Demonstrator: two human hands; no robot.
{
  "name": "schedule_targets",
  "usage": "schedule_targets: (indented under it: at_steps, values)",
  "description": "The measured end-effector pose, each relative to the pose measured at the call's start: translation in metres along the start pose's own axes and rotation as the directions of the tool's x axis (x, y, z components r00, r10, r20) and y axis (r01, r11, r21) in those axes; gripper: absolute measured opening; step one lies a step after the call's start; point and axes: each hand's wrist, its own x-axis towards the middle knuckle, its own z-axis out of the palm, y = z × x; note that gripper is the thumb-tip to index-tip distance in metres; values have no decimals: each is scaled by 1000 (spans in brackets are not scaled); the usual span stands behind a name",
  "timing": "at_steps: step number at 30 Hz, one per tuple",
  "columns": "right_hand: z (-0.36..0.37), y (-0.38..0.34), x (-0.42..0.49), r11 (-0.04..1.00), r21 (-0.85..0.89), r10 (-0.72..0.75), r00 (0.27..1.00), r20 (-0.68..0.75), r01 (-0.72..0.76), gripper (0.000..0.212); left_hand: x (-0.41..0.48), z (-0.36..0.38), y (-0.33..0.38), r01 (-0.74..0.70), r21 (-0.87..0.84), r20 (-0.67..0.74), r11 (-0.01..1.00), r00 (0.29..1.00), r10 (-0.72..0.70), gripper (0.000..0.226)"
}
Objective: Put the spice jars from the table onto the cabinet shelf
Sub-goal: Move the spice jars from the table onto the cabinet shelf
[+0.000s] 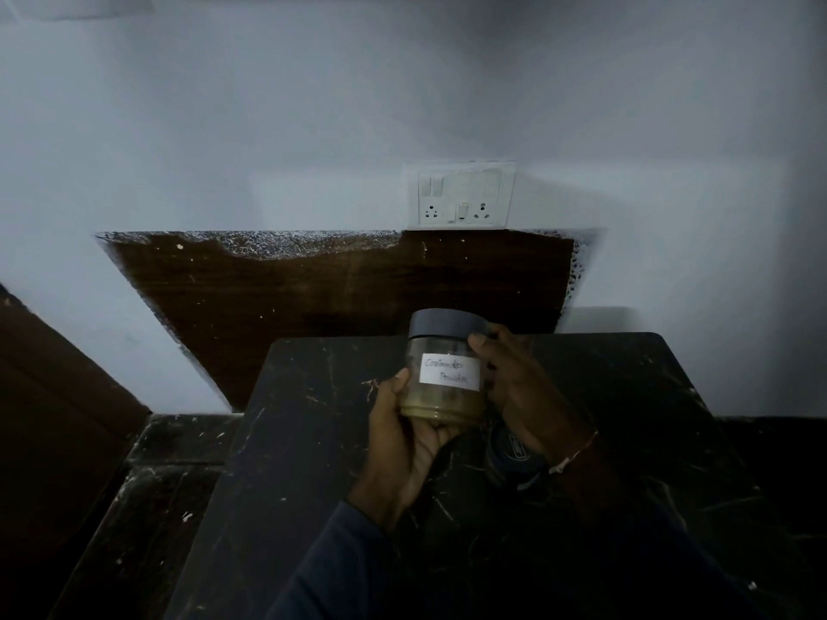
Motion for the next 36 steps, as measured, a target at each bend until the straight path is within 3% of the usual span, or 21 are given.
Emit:
schedule_targets:
  at_steps: [3,8,20,23,31,36]
  values:
    - [-1,6,-1,998,57,-10,1000,-24,12,61,1,-2,-1,39,40,-9,998,999,-38,56]
    - [-7,5,-3,998,50,-24,998,-66,27,50,4,-11,3,12,409,-55,912,998,12,49]
    - [-5,-2,-8,997,57,-53,995,-81,58,65,0,1,9,-75,529,-33,845,994,109,60]
    - [-7,-9,-10,995,-2,-104,992,-67,104,62,1,7,16,-131,537,-2,833,988,157,49]
    - [-5,-75,-4,939,-222,-284,956,-68,263,49,19,61,64,-329,585,156,741,943,296,50]
    - [8,-182,-14,859,-169,-470,875,115,483,49,25,157,128,-580,572,369,579,813,450,46]
